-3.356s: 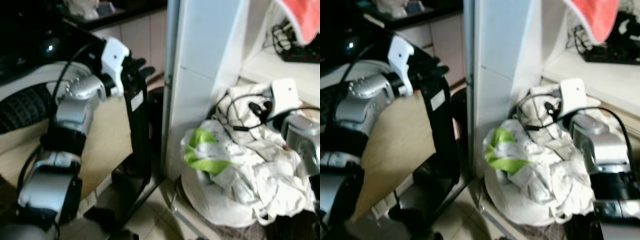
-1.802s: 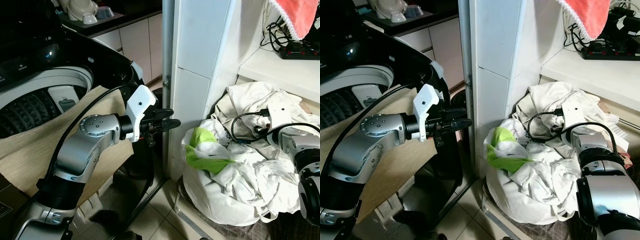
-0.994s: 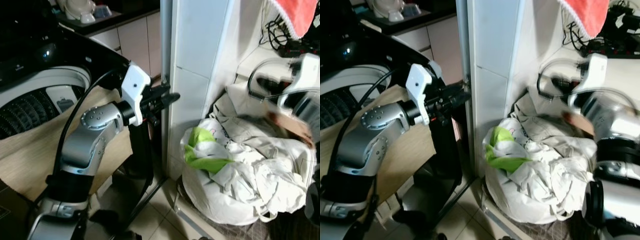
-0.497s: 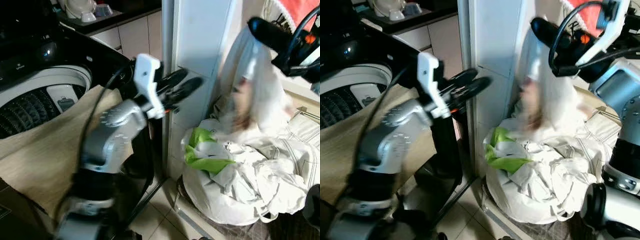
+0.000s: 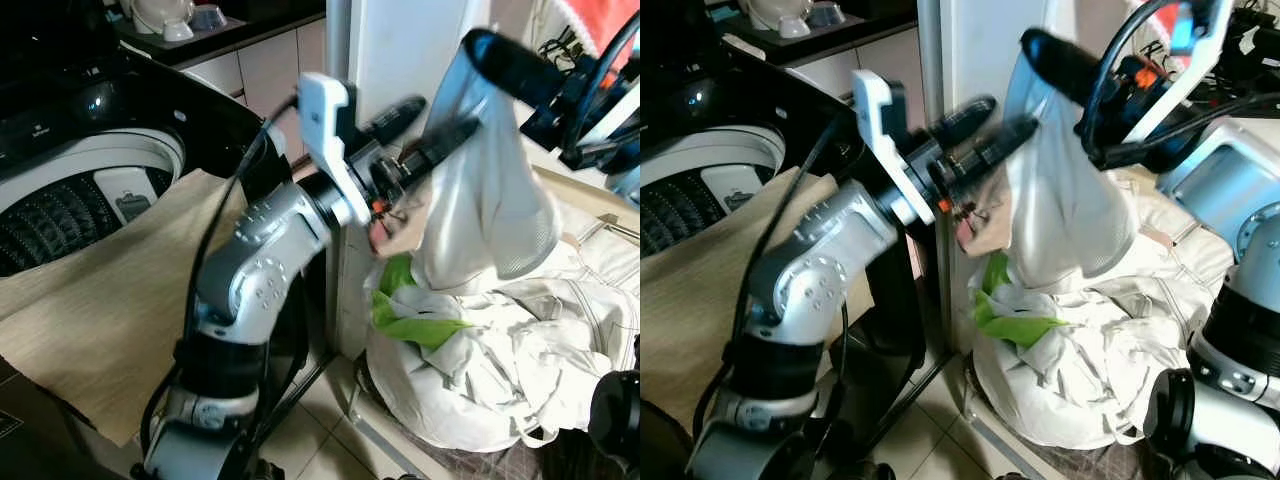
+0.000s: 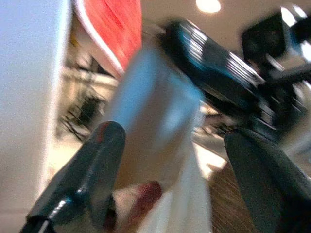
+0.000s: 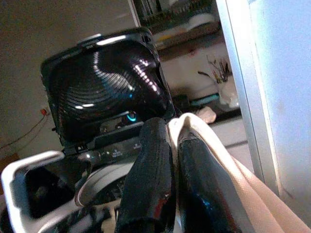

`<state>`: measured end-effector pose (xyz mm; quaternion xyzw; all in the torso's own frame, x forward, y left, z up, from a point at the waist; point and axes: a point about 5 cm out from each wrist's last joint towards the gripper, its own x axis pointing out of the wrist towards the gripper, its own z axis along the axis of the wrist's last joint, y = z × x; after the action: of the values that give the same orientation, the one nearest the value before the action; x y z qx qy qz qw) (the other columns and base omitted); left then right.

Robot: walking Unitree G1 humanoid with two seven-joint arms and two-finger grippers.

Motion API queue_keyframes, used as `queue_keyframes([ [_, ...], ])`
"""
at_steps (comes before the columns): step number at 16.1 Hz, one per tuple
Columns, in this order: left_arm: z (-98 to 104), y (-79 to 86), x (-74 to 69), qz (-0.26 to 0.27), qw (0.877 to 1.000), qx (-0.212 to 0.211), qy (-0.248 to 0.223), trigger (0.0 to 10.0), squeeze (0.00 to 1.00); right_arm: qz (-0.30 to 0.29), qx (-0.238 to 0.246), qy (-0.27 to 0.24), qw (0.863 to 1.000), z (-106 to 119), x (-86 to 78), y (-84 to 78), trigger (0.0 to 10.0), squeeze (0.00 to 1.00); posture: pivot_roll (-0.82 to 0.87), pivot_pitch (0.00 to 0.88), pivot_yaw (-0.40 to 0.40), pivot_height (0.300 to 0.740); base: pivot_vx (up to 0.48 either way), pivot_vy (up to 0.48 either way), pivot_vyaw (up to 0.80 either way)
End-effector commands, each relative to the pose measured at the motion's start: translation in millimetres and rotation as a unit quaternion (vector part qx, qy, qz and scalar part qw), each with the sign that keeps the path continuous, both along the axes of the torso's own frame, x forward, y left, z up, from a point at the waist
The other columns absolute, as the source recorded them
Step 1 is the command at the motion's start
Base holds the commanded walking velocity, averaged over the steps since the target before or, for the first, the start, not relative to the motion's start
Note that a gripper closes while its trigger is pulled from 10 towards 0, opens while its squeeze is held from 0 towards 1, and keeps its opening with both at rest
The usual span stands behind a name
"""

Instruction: Clothes washing

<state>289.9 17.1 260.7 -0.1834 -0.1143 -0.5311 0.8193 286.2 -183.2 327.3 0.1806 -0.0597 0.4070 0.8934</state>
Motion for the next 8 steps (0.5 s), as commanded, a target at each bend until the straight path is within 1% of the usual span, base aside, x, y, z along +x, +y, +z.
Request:
queue_keyframes([
  [1, -0.7, -5.4, -6.5, -0.028, 1.000, 0.006, 0.001, 10.0, 0.22, 0.012, -0.008, -0.006, 1.000, 2.2, -4.3, 6.6, 0.0, 0.00, -0.09, 0.000, 0.060, 0.740, 0.000, 0.000, 0.00],
  [2, -3.6, -6.4, -8.6, -0.035, 0.999, 0.016, 0.000, 10.0, 0.00, 0.014, -0.010, -0.004, 1.000, 1.8, -4.9, 7.9, 0.0, 0.00, -0.09, 0.000, 0.060, 0.740, 0.000, 0.000, 0.00],
  [4, -6.7, -5.0, -11.6, -0.050, 0.998, 0.030, -0.005, 10.0, 0.00, 0.012, -0.017, 0.002, 1.000, -1.0, -5.0, 9.5, 0.0, 0.00, -0.09, 0.000, 0.059, 0.740, 0.000, 0.000, 0.00],
  [5, -9.4, -4.6, -10.3, -0.045, 0.998, 0.044, -0.003, 10.0, 0.00, 0.011, -0.017, 0.004, 1.000, -1.7, -5.1, 10.3, 0.0, 0.00, -0.09, 0.000, 0.058, 0.740, 0.000, 0.000, 0.00],
  [6, -13.8, -3.3, -5.4, -0.019, 0.998, 0.063, 0.000, 5.8, 0.00, 0.011, -0.017, 0.005, 1.000, -2.3, -5.3, 11.7, 0.0, 0.00, -0.09, 0.000, 0.058, 0.740, 0.000, 0.000, 0.00],
  [7, -15.3, -2.2, -2.5, -0.005, 0.998, 0.069, 0.003, 2.1, 0.00, 0.011, -0.016, 0.006, 1.000, -2.4, -5.4, 12.4, 0.0, 0.00, -0.09, 0.000, 0.058, 0.740, 0.000, 0.000, 0.00],
  [8, -16.7, 0.6, 2.7, 0.019, 0.997, 0.073, 0.007, 0.0, 0.00, 0.013, -0.015, 0.006, 1.000, -2.1, -5.7, 13.5, 0.0, 0.00, -0.09, 0.000, 0.058, 0.740, 0.000, 0.000, 0.00],
])
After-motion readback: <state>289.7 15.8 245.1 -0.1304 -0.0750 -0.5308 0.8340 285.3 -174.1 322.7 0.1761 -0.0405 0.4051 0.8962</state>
